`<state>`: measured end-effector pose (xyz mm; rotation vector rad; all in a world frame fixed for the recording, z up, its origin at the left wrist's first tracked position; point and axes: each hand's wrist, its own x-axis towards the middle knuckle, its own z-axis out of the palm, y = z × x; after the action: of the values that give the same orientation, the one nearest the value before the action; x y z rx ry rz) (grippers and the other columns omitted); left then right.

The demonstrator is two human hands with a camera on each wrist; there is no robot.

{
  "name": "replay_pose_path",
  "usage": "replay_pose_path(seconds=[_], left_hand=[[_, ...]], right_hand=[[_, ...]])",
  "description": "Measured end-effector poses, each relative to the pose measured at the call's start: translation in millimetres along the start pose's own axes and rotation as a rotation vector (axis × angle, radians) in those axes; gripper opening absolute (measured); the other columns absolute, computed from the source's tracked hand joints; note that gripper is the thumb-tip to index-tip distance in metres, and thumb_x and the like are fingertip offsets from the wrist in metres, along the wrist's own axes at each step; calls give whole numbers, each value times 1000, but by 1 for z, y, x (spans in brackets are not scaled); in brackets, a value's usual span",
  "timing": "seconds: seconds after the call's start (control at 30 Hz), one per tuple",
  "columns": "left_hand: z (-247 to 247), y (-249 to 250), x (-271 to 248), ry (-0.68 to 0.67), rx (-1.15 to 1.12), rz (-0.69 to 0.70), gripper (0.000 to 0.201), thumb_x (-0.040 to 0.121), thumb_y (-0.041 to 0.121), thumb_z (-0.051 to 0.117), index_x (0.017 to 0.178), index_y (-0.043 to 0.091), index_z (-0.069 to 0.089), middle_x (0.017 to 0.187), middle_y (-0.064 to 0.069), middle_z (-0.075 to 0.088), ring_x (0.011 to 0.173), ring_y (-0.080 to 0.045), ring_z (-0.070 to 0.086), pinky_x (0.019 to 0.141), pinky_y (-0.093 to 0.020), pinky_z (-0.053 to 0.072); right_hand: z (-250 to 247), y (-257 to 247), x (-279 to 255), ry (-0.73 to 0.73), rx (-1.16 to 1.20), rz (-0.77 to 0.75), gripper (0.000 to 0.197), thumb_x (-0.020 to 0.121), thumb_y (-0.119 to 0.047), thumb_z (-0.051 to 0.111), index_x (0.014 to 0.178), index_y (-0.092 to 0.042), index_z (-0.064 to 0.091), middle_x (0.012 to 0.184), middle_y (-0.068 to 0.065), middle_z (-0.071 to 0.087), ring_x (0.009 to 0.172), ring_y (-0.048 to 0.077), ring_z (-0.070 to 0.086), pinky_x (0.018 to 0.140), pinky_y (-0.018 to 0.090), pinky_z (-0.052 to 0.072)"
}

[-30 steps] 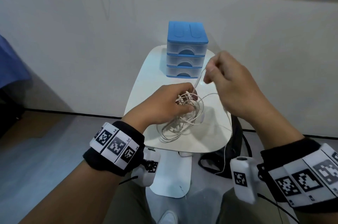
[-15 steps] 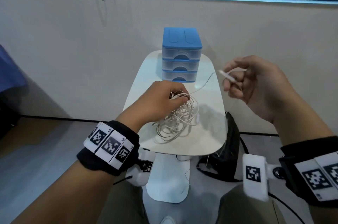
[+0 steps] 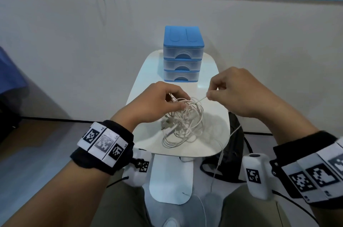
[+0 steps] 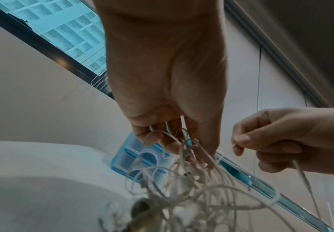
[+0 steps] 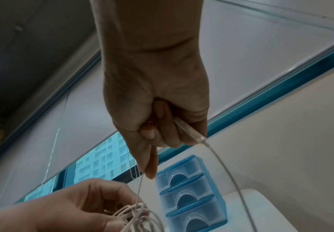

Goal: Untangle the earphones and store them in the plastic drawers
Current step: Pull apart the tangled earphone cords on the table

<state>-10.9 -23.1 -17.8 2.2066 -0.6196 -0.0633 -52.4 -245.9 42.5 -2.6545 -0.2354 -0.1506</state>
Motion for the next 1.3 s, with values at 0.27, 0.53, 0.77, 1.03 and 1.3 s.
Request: replay_pose_path(seconds=[0.27,0.53,0.77,1.03,1.3], left_hand=[[11,-1,5,106,-13,-89,13,101,22,63,94,25,74,70,11,66,65,-9,58,69,-26,49],[16,8,5,76,-33,-122,16,102,34,60,91,28,69,70,7,63,61,-9,52,61,-24,45],[30,14,-1,-116,126,-69,33,81,37,84,108,36,66,87,12,67,74,-2,59,69,-23,45],[41,10,-5,-14,72,-59,25,83,23,83,97,36,67,82,11,69,75,-3,61,67,-16,44],[43,13,-4,126,-25,-123,18,83,11,75,92,27,76,68,11,68,63,-2,61,62,-13,45]], right_hand=[[1,2,-15,-248,164,-17,24,87,-14,59,65,-3,57,48,-8,37,46,8,30,47,20,28],[-6,4,-6,-107,651,-35,25,72,-15,53,66,9,48,56,8,31,56,22,25,59,39,21],[26,25,5,-114,535,194,23,90,-2,55,67,-4,60,59,10,52,49,25,62,46,26,39],[27,33,2,-30,495,194,19,87,-21,72,71,-9,72,49,-3,44,47,10,36,50,22,31],[29,30,-8,-118,269,64,15,88,-18,74,73,-16,75,43,-13,49,43,4,44,46,12,33]])
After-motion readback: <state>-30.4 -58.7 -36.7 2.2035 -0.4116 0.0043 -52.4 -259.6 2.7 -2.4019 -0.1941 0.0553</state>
